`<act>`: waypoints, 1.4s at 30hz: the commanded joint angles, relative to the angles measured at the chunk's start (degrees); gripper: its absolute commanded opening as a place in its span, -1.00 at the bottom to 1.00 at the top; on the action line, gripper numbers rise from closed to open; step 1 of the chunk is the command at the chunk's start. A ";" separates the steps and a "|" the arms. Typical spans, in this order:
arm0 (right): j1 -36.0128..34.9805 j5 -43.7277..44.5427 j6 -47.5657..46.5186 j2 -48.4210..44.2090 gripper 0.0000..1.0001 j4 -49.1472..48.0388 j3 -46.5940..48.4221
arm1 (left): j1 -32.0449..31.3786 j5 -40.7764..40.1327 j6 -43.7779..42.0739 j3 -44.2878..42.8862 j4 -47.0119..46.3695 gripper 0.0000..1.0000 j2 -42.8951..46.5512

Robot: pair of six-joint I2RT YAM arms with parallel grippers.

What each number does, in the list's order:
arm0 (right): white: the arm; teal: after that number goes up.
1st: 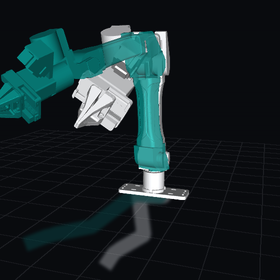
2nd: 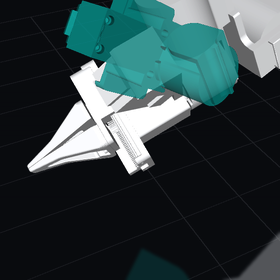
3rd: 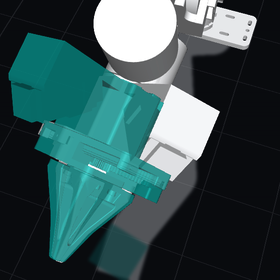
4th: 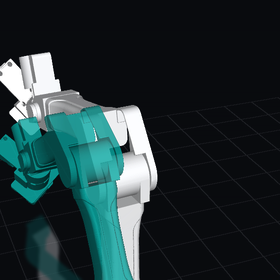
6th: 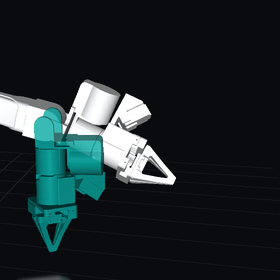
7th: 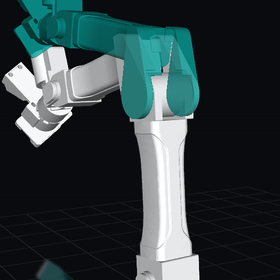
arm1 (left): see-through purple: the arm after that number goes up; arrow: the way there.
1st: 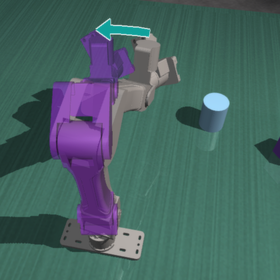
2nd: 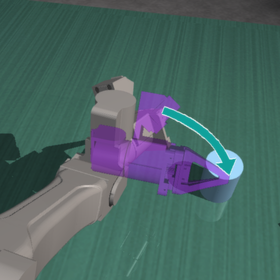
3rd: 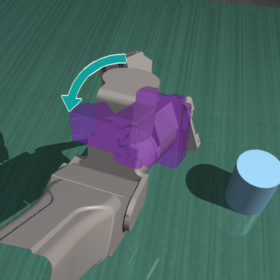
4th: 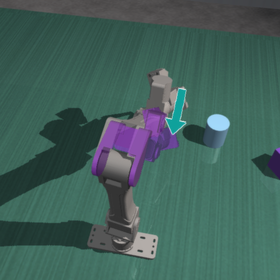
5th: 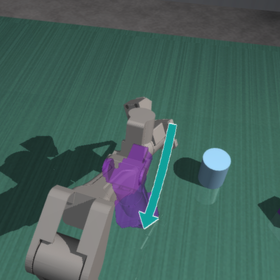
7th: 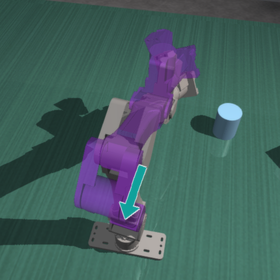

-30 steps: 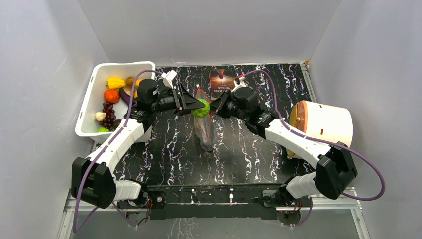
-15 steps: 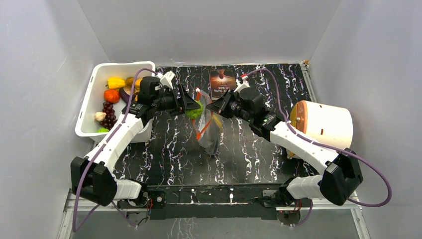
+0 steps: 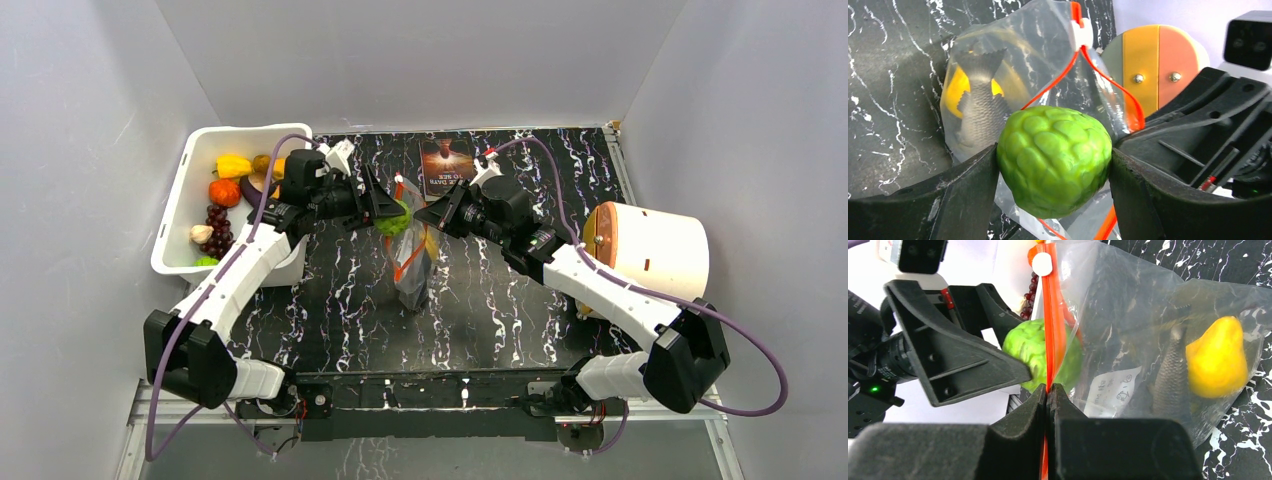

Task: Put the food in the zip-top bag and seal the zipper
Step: Place the fake fruit in the zipper food storage bag.

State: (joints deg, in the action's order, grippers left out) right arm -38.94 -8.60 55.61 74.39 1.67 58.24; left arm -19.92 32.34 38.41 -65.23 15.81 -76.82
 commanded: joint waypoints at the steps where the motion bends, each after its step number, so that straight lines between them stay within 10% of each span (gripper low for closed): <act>1: -0.22 0.87 -0.46 -0.61 -1.00 -3.18 2.21 | -0.77 3.04 0.88 -3.85 -0.26 0.23 1.43; 20: -0.20 2.16 -1.15 2.66 -1.00 -1.25 5.86 | -2.14 12.05 12.64 -2.21 -15.87 0.08 6.82; 42: -0.17 1.70 -1.39 0.80 -1.00 -2.29 5.66 | -2.31 1.73 1.76 4.55 -3.53 -0.15 3.57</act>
State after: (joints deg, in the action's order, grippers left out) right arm -38.94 -5.78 54.68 76.99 3.22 60.69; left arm -21.93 35.94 42.83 -60.95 9.91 -72.25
